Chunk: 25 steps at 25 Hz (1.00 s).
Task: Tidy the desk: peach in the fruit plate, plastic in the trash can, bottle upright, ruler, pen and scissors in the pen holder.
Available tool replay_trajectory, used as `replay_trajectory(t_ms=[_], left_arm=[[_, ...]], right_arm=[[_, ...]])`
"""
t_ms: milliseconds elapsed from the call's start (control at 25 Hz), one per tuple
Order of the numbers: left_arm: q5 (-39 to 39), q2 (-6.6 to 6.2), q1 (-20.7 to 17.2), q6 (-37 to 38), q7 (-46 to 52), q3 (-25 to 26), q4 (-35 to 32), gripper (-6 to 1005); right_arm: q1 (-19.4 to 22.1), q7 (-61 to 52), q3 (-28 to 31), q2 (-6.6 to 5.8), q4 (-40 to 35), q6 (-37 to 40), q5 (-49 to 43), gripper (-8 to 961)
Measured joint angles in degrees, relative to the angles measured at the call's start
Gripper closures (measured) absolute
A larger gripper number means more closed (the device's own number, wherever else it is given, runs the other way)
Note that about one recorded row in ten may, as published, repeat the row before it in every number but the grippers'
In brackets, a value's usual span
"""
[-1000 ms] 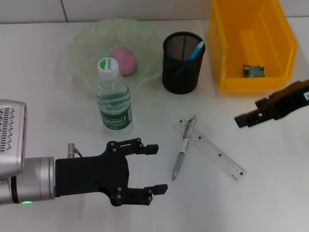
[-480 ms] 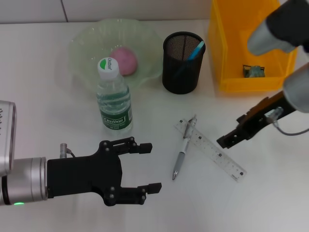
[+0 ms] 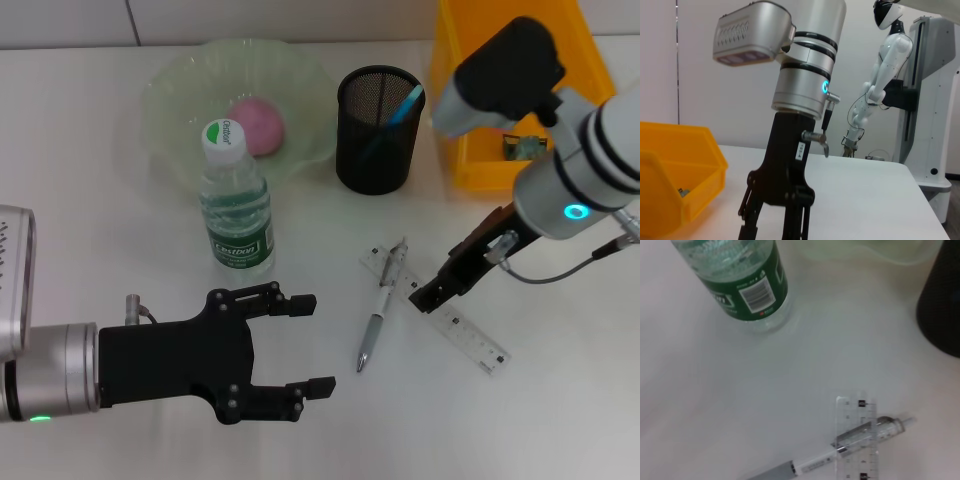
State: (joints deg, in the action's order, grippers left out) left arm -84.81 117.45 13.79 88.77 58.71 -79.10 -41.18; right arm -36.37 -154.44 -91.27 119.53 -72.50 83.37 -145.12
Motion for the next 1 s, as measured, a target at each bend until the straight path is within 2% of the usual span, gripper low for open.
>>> replay_trajectory(t_ms=[280, 1000], left_arm=[[0.0, -0.03, 0.01, 0.0, 0.0, -0.02, -0.07, 187], [0.0, -0.03, -0.11, 0.33, 0.0, -0.09, -0.38, 187]], right_arm=[[-0.78, -1.52, -4.88, 0.1, 1.46, -2.91, -0.08, 114], [-2.03, -2.82, -7.43, 0.08, 4.67, -5.86, -0.08, 137]])
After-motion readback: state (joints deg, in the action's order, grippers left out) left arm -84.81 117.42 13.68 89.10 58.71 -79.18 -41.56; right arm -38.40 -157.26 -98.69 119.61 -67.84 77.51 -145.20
